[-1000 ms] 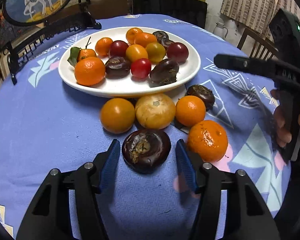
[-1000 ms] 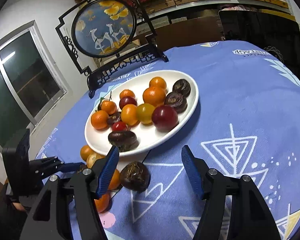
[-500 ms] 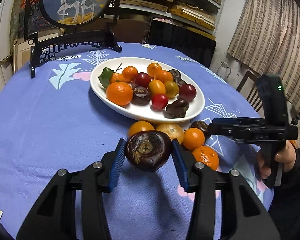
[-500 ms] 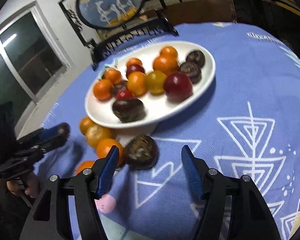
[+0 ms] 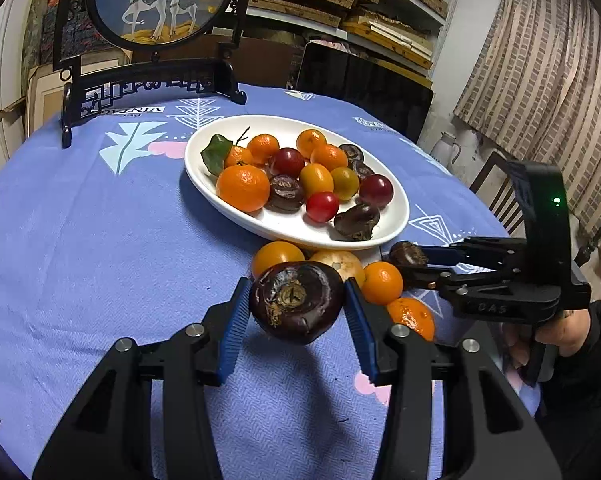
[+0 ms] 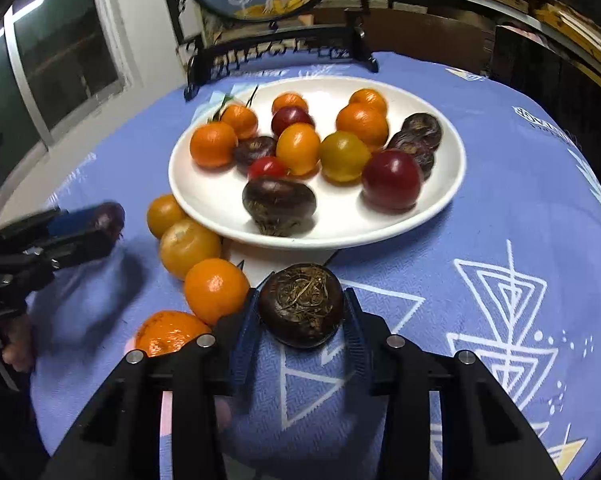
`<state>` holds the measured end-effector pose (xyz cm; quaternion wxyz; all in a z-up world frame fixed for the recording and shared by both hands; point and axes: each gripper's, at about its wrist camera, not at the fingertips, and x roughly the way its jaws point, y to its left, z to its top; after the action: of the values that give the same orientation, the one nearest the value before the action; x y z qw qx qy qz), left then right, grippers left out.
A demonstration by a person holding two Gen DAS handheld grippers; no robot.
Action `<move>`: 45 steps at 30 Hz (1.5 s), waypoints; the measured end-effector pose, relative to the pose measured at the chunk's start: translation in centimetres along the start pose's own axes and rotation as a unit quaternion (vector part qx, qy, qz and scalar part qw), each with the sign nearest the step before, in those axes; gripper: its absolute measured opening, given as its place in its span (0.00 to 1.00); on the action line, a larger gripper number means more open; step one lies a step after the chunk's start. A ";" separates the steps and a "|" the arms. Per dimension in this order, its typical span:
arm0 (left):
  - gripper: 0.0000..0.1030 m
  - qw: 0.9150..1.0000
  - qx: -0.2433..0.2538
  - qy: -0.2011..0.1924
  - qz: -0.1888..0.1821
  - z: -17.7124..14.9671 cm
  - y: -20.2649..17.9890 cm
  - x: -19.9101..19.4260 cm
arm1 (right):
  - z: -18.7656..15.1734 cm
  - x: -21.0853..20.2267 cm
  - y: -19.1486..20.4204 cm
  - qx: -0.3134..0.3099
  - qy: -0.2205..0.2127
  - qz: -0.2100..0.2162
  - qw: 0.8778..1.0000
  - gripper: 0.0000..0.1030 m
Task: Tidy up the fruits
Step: 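Place a dark brown fruit on the plate with the left gripper while the right places another, then place an orange tomato on the plate with the left gripper while the right places a mandarin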
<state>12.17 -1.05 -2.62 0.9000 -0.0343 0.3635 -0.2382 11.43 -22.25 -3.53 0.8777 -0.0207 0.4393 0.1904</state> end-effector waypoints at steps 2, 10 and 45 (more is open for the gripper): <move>0.45 1.000 -0.003 -0.006 -0.004 0.1 0.1 -0.3 | -0.4 -0.9 -0.5 0.013 -0.009 0.012 1.000 0.41; 0.45 1.000 0.030 0.000 0.002 3.4 -1.8 0.7 | 2.4 -4.6 -3.2 0.048 -0.059 0.037 0.996 0.41; 0.79 0.993 0.040 0.063 0.092 0.6 1.4 1.5 | -1.4 -0.8 5.4 -0.030 0.024 0.074 0.996 0.64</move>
<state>14.11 -0.54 -3.46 0.8942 0.0502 0.4112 -0.1699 8.06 -17.77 -3.03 0.8491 -0.0192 0.4548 0.2679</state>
